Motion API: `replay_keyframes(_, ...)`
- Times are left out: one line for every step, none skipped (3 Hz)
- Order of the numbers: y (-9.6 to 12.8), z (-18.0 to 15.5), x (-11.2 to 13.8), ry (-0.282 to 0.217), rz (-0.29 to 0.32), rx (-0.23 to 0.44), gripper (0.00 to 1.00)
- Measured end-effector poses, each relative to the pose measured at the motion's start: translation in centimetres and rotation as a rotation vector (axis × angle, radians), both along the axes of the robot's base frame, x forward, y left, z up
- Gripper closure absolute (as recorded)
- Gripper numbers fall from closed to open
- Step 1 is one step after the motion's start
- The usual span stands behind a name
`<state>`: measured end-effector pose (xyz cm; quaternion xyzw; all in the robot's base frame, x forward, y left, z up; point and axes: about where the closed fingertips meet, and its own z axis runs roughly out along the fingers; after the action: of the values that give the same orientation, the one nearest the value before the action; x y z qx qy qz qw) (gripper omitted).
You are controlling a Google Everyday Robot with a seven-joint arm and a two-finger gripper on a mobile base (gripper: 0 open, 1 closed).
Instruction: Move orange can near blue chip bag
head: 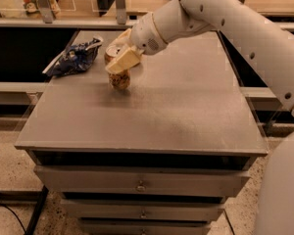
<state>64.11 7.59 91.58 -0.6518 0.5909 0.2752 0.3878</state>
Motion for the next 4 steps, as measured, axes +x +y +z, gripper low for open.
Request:
replay_keyframes(2.1, -0.1, 1.9, 0.023, 0.031, -0.007, 1.0)
replay_keyframes(4.0, -0.2, 3.1, 0.044, 0.064, -0.006, 1.0)
replay_keyframes(5.4, -0.4, 3.7, 0.062, 0.092, -0.014, 0.83)
replay_keyframes(6.1, -0.6, 4.0, 0.075, 0.107, -0.017, 0.59)
